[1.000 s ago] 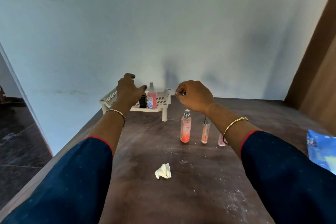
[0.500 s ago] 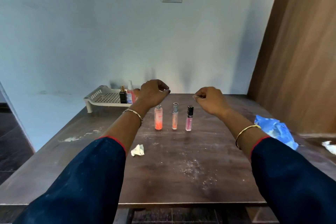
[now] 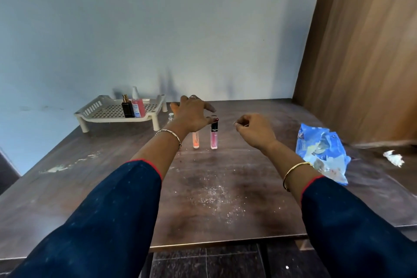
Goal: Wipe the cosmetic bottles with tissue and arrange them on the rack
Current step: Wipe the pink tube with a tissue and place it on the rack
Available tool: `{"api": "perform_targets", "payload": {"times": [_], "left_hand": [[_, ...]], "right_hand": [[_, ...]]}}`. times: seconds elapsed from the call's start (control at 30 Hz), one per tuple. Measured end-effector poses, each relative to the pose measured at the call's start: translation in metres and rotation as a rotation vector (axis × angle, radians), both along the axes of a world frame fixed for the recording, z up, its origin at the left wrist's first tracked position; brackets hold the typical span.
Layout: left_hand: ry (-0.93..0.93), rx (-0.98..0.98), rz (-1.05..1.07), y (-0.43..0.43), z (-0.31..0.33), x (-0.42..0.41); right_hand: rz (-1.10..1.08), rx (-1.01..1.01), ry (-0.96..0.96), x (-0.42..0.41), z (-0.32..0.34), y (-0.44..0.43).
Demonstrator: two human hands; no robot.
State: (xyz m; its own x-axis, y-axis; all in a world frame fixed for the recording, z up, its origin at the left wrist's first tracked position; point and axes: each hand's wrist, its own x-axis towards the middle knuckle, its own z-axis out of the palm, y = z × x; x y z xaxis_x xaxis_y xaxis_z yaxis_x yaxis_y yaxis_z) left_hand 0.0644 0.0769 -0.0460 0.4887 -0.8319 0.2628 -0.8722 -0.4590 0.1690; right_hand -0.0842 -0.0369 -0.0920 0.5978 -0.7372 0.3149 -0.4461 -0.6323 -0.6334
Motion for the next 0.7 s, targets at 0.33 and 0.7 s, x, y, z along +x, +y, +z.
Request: {"api": "perform_targets", "payload": {"times": [0.33,0.7], "left_hand": [[-0.008,-0.036,0.002,-0.011,-0.012,0.004],[0.079,-0.148,0.003,0.02,0.003,0.008]], "right_hand": [[-0.021,0.052,-0.03,0.004,-0.014,-0.005],[0.016,0.067,-0.071,0.002,-0.006,0.026]]}}
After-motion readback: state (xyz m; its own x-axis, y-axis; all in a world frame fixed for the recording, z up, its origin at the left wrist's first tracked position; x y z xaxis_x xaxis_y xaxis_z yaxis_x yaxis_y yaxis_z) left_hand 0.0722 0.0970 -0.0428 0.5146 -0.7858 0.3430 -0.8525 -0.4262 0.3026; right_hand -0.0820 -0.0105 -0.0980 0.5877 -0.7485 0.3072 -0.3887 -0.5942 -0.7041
